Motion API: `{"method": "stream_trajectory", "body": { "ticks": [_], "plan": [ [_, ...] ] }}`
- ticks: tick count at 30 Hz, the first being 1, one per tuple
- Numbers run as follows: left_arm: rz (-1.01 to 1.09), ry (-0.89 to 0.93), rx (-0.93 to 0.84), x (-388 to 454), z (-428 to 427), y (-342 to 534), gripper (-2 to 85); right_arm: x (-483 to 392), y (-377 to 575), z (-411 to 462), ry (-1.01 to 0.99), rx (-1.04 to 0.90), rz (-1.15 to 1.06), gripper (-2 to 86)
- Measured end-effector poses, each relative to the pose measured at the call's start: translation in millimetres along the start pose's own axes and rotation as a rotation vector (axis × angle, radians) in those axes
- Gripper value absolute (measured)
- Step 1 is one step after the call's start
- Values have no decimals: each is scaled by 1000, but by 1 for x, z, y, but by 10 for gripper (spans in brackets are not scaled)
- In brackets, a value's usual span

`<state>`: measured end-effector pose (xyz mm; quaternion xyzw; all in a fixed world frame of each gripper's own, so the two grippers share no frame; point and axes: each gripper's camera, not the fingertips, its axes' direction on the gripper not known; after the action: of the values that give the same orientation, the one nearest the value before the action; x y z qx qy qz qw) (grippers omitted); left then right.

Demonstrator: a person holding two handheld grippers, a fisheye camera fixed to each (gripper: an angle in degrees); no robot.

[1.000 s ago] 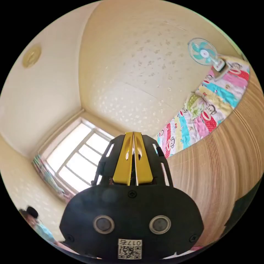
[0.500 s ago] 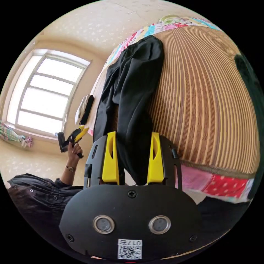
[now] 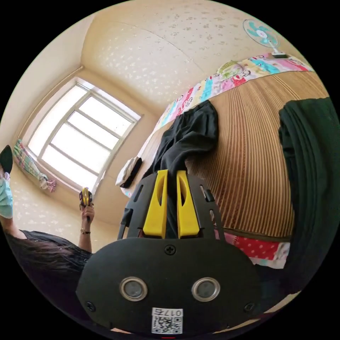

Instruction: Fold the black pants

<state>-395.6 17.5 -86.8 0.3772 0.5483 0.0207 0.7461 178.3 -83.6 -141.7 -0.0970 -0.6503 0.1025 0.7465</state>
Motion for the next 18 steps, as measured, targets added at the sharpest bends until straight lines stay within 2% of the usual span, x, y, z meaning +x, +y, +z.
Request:
{"method": "stream_trajectory", "body": {
  "ticks": [1,2,3,5,8,11,13,15,18],
  "plan": [
    [-42,-291,1,0,-7,2,10,10,2,-1,71,-13,65,60],
    [-35,-421,-31,-2,-1,6,26,26,11,-4,162,-22,155,67],
    [-18,-432,-61,-5,7,8,51,32,23,-9,187,1,173,71],
    [-11,-376,-257,-31,60,18,128,33,42,-16,157,29,134,77],
    [-57,-434,-474,-80,134,39,157,27,61,-14,128,-30,70,92],
    [-106,-572,-581,-124,184,51,174,3,68,7,-122,-168,-140,122],
    [-88,-637,-585,-133,197,53,168,-14,71,35,-212,-292,-224,135],
    [-101,-647,-588,-136,203,49,160,-40,80,69,-153,-352,-326,145],
    [-166,-547,-696,-151,218,49,64,-62,87,115,-151,-429,-412,133]
  ]
}}
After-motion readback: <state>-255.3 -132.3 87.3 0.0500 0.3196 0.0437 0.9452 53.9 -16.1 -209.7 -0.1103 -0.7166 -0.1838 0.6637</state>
